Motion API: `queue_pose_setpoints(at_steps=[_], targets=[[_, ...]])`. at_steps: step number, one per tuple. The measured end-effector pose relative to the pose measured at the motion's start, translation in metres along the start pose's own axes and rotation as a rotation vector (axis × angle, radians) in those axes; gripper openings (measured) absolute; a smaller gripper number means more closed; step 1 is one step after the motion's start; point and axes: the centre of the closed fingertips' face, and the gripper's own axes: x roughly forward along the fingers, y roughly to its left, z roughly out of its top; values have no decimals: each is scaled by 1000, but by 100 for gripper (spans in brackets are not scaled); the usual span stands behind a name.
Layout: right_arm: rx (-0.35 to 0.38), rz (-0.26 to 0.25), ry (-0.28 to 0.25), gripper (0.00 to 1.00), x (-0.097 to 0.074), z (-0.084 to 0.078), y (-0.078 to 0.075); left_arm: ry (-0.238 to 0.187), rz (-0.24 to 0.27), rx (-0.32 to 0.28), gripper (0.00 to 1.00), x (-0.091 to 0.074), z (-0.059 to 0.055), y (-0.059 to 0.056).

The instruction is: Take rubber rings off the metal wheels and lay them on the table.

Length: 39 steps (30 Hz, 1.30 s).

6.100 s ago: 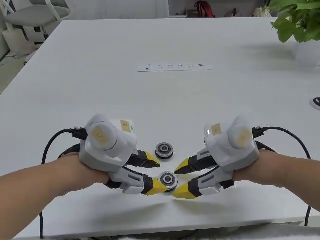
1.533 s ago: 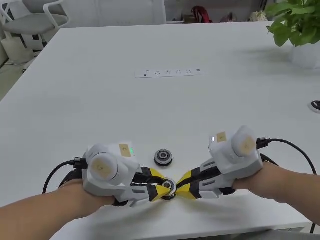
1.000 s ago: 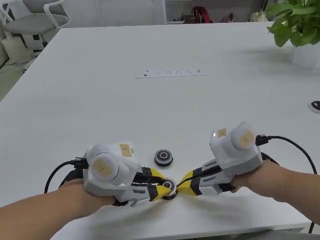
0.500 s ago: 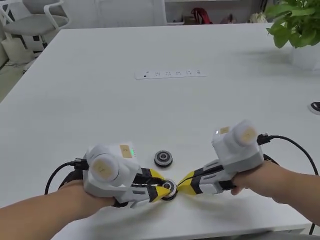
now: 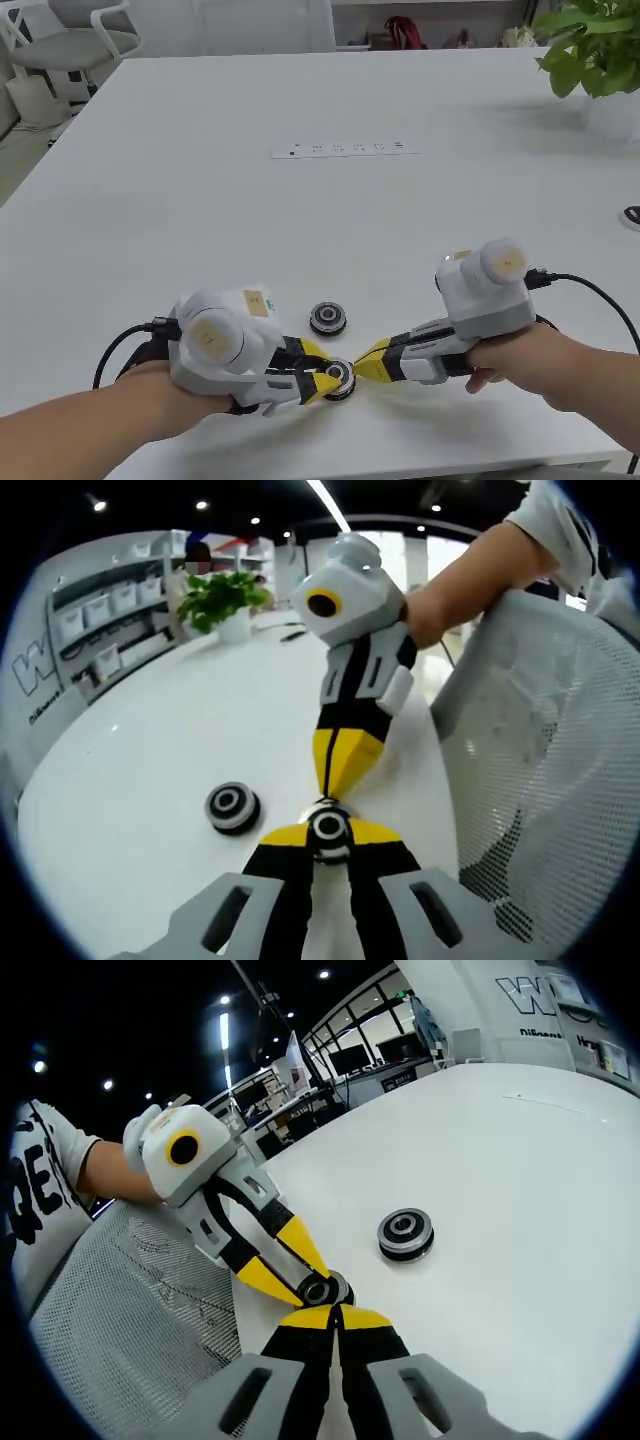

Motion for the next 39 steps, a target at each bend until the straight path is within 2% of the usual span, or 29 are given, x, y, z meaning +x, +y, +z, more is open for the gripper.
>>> queue_pose_setpoints(at_steps=[17,32,35,36,37,38,39], targets=[[2,21,3,0,1,1,7,20,6,13,12,0,1,-1],[7,49,2,0,2,2,13,19,4,12,12,0,2,-3],[22,87,-13,0,4,5,21,19,4,12,12,0,2,-2],[38,149,-34,0,5,10,33,18,5,11,12,0,2,-2],[40,176,-17,0,7,8,42,17,9,10,12,0,2,-2],[-65,115,-16,0,6,10,30,16,15,10,12,0,2,0],[-16,120,-10,0,6,8,32,15,9,6,12,0,1,-1]])
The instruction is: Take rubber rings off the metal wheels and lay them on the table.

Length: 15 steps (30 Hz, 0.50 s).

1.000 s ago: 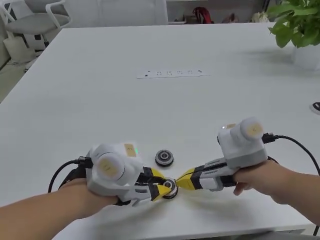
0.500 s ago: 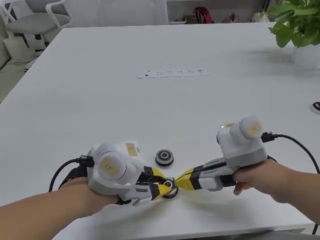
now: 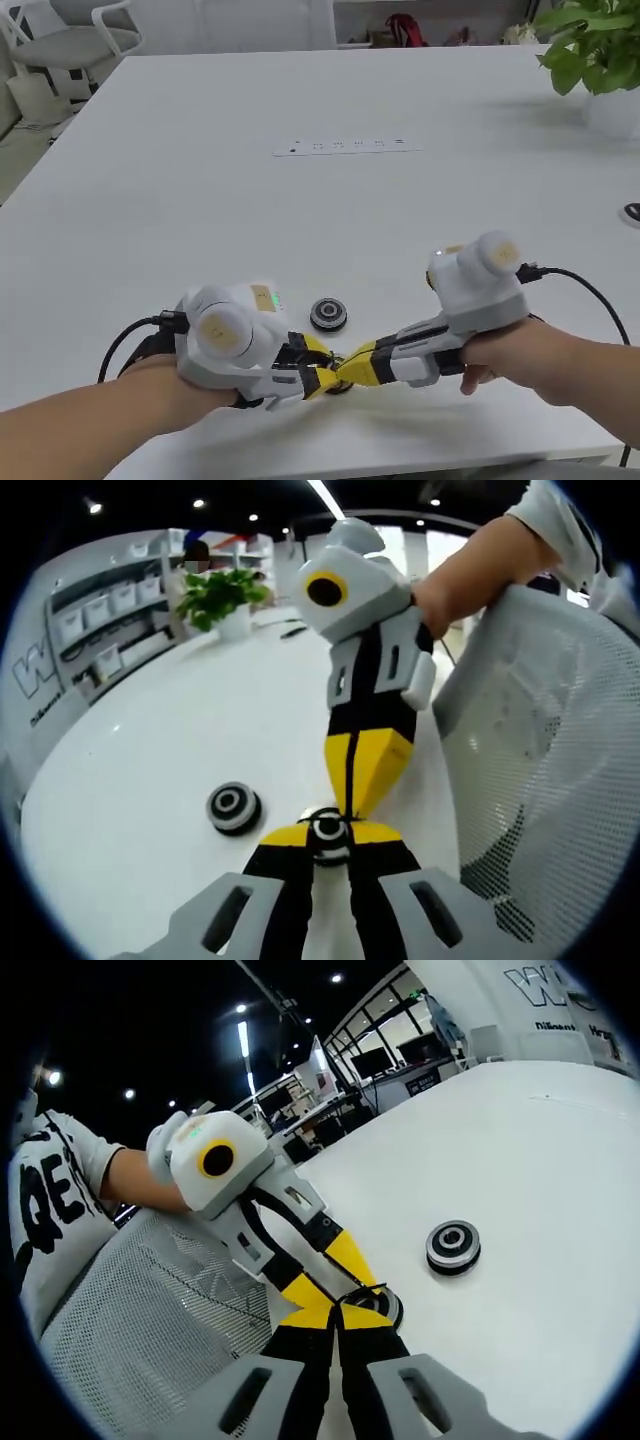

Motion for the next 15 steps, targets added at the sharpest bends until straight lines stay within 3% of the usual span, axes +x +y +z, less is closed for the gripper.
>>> queue_pose_setpoints(at_steps=[4,15], targets=[[-28,-28,13,0,-2,-8,-8,-9,3,-5,12,0,0,-1],[-22,-63,2,0,-6,-6,-18,-19,-4,11,13,0,0,0]])
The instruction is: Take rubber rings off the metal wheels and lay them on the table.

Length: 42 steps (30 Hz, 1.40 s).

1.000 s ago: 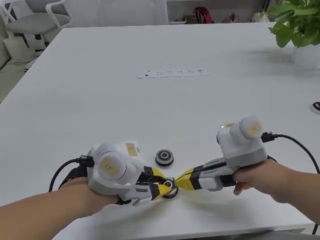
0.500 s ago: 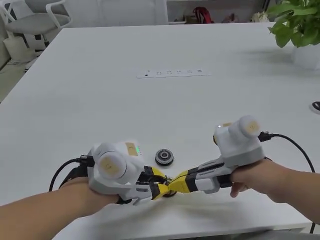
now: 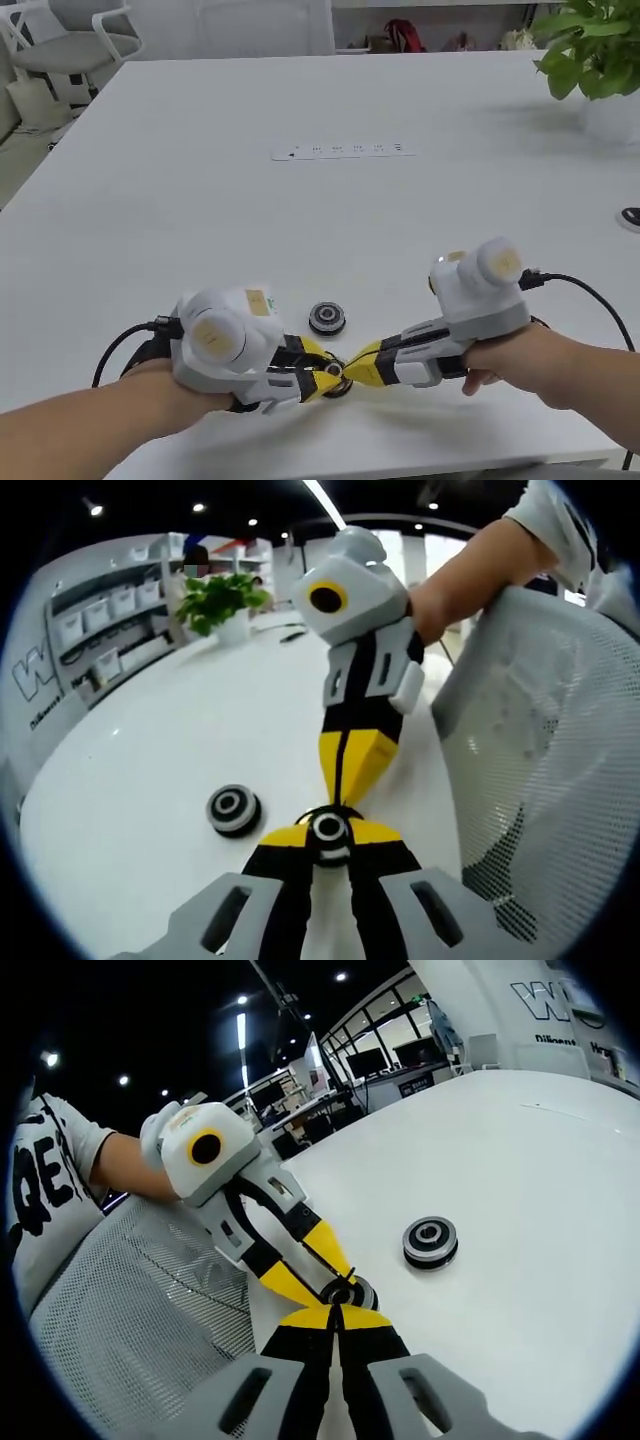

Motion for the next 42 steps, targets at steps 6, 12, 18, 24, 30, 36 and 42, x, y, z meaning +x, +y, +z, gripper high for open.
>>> queue_pose_setpoints(at_steps=[6,12,18,24,30,36,42], targets=[[9,-6,-10,0,-1,1,-2,14,-6,27,14,0,0,1],[6,-1,-13,0,-1,4,0,24,-36,30,18,-5,-1,-2],[8,1,-18,0,-2,6,1,35,-70,34,24,-12,-2,-9],[10,6,-20,0,-3,7,2,5,-81,-7,29,-20,6,-9],[10,12,-21,0,-4,8,4,-16,-83,-23,35,-29,10,-9],[12,19,-29,0,-4,10,6,-39,-71,-40,41,-40,13,-6],[13,30,-26,0,-4,11,8,-58,-57,-51,46,-51,14,-4]])
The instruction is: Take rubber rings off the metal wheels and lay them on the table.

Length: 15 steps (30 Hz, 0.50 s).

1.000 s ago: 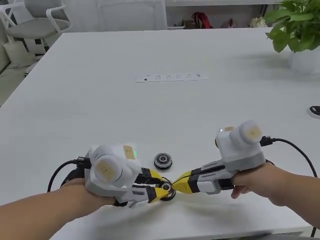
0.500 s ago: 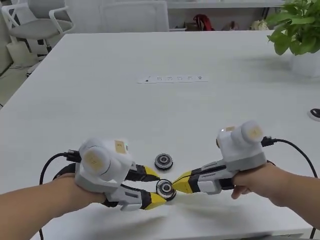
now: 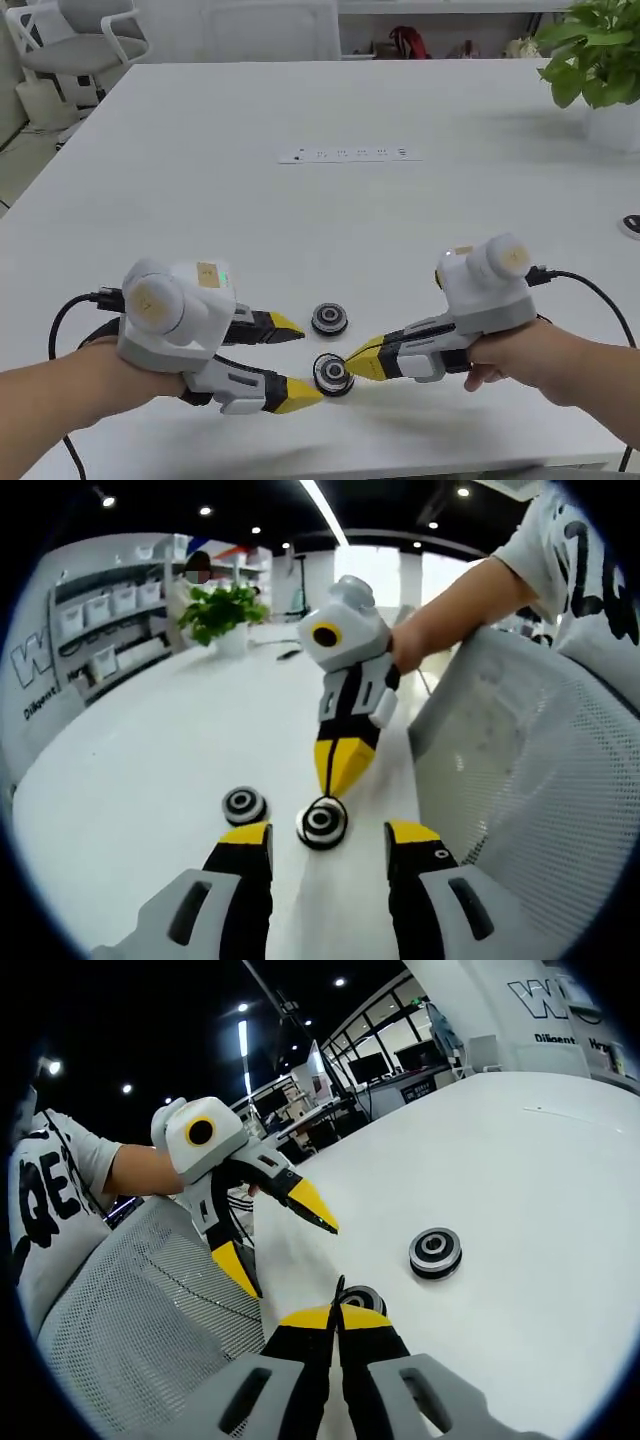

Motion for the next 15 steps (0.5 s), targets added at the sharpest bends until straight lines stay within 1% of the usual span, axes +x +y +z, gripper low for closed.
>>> queue_pose_setpoints(at_steps=[4,7,15], targets=[[0,4,-1,0,0,1,1,-6,6,3,47,-7,0,-1],[-1,7,-2,0,0,1,2,-6,14,11,51,-12,-1,-2],[2,23,-6,0,0,4,5,-30,41,-1,59,-26,0,2]])
